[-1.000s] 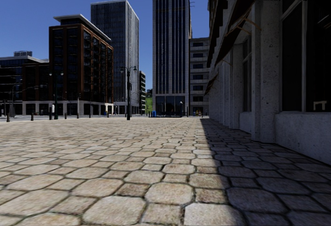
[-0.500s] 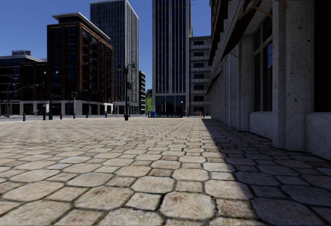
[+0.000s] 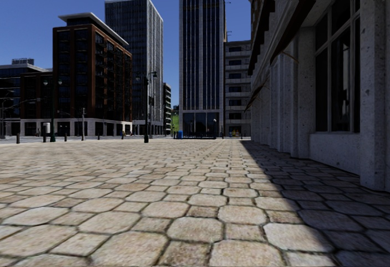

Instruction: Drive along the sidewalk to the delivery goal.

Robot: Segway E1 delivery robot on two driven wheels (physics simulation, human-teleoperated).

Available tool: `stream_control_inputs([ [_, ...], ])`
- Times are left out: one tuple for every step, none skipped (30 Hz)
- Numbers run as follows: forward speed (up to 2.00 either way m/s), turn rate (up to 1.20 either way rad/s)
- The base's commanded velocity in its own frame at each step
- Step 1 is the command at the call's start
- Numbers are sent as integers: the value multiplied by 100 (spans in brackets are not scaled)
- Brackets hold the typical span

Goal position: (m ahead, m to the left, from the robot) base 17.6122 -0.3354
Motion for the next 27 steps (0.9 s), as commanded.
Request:
stream_control_inputs([
  [200, 0],
  [200, 0],
  [200, 0],
  [200, 0],
  [200, 0],
  [200, 0],
  [200, 0],
  [200, 0],
  [200, 0],
  [200, 0],
  [200, 0],
  [200, 0],
  [200, 0],
  [200, 0],
  [200, 0],
  [200, 0],
  [200, 0],
  [200, 0],
  [200, 0],
  [200, 0],
  [200, 0],
  [200, 0],
  [200, 0],
  [200, 0],
  [200, 0],
  [200, 0],
  [200, 0],
])
